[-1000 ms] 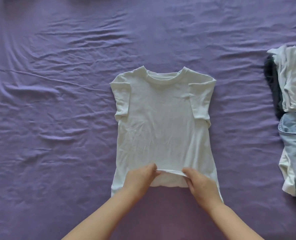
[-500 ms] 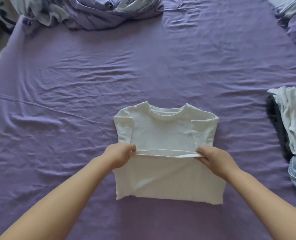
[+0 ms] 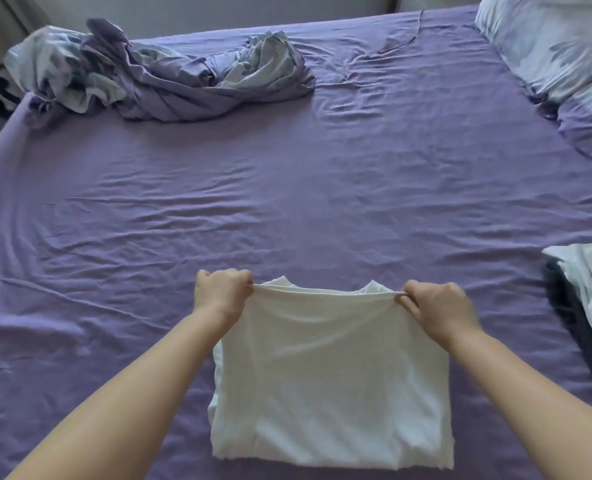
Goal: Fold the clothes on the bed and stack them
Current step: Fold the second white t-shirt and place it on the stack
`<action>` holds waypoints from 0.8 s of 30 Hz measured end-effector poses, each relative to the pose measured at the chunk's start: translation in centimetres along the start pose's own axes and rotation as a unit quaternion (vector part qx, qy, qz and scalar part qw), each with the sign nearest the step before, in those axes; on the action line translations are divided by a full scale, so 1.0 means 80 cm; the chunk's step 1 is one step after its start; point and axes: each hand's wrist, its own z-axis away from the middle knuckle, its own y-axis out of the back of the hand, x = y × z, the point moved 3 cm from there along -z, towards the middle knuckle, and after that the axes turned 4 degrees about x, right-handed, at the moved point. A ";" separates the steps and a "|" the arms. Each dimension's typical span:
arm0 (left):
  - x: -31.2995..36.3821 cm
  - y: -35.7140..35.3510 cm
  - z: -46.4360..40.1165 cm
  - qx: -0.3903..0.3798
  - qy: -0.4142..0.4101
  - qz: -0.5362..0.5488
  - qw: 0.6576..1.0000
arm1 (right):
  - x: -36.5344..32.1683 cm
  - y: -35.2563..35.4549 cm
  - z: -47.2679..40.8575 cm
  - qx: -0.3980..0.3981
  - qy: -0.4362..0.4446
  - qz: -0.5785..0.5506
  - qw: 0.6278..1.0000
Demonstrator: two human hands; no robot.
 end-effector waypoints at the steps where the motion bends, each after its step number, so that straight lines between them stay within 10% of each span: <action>1: 0.000 -0.004 -0.007 0.001 -0.004 -0.024 1.000 | 0.001 0.000 -0.005 0.004 0.011 0.038 0.999; 6: 0.002 -0.029 -0.022 -0.012 -0.011 -0.052 0.999 | 0.008 -0.024 -0.018 0.105 0.059 0.039 0.992; 14: 0.079 -0.061 0.044 0.227 -0.121 0.118 0.959 | -0.028 -0.071 0.025 0.174 0.153 -0.018 0.973; 24: 0.122 -0.137 0.156 0.039 -0.200 0.038 0.978 | -0.045 -0.129 0.084 0.012 0.119 0.001 0.993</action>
